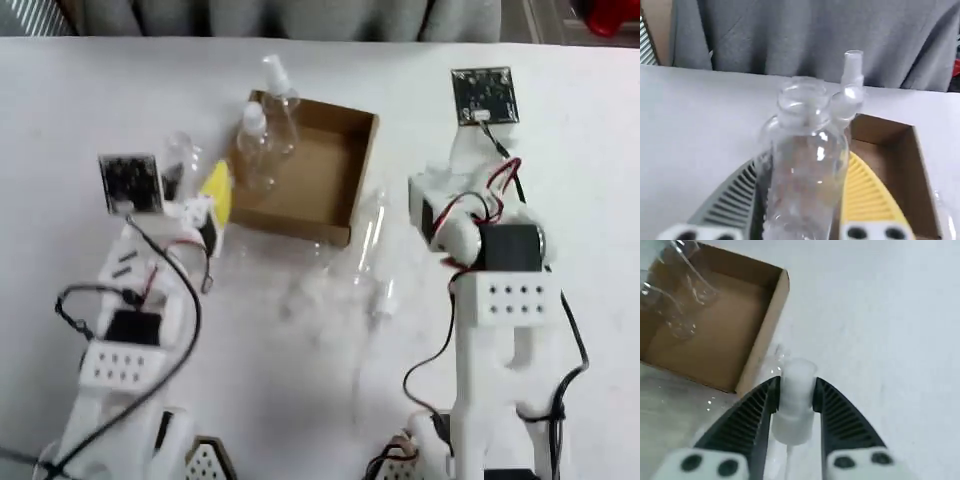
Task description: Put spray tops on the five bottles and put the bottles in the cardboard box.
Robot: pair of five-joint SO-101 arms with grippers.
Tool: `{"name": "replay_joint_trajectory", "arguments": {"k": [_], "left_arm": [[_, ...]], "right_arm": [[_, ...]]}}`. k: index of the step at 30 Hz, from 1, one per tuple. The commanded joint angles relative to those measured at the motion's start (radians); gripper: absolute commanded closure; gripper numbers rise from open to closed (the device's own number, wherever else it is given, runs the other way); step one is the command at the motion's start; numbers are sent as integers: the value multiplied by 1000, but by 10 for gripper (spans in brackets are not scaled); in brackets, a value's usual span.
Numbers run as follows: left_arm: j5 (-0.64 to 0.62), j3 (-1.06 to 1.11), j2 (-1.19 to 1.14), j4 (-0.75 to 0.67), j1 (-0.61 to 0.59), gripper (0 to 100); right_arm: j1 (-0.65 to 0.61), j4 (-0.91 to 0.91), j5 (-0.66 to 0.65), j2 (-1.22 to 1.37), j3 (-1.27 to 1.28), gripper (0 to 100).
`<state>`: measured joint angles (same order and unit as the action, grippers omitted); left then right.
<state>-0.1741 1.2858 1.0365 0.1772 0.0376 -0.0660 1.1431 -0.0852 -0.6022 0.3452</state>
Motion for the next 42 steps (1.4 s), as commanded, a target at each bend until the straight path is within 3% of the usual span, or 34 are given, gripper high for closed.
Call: {"name": "replay_joint_trajectory", "arguments": {"k": [1,5,10,20,30,42], "left_arm": [[-2,43,197,-6,84,980],[6,26,325,146,139,980],[152,-66,348,304,206,980],[206,-20,354,331,239,980],[206,-20,354,333,237,980],[206,-18,354,330,189,980]], "right_arm": [[-58,-42,-21,-41,-92,982],[-150,-111,-11,-59,-184,982],[-311,-286,-11,-108,-285,983],[-575,-475,-15,-166,-347,983],[-581,-610,-21,-128,-327,983],[-472,-521,-17,-48,-345,983]]}}
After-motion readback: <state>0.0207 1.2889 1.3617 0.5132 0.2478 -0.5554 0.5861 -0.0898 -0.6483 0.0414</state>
